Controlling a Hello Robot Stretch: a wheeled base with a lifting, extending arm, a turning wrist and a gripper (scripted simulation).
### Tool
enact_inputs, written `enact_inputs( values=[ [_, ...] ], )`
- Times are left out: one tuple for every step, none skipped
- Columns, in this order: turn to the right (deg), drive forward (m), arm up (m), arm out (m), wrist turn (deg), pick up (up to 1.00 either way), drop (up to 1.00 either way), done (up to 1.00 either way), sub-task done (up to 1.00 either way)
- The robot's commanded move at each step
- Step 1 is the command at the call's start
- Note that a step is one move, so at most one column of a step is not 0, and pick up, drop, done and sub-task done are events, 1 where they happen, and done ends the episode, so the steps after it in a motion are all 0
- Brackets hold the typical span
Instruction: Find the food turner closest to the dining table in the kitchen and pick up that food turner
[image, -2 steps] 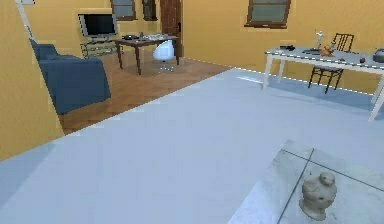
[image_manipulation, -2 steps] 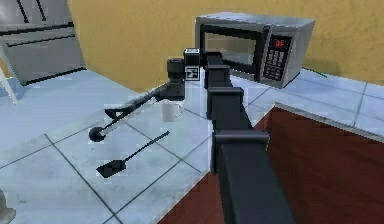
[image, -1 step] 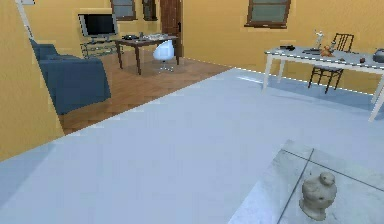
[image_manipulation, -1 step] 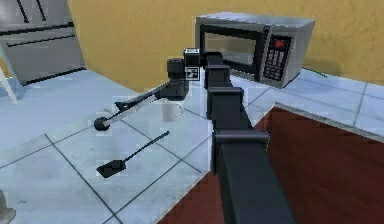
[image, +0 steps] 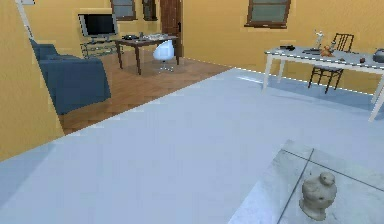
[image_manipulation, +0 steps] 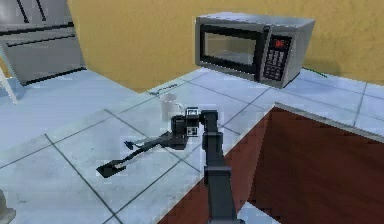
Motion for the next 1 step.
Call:
enact_inputs(
  values=[
    [0.0, 0.0, 0.0, 0.0, 0.0, 1.0, 0.0, 0.0, 0.0]
  ],
)
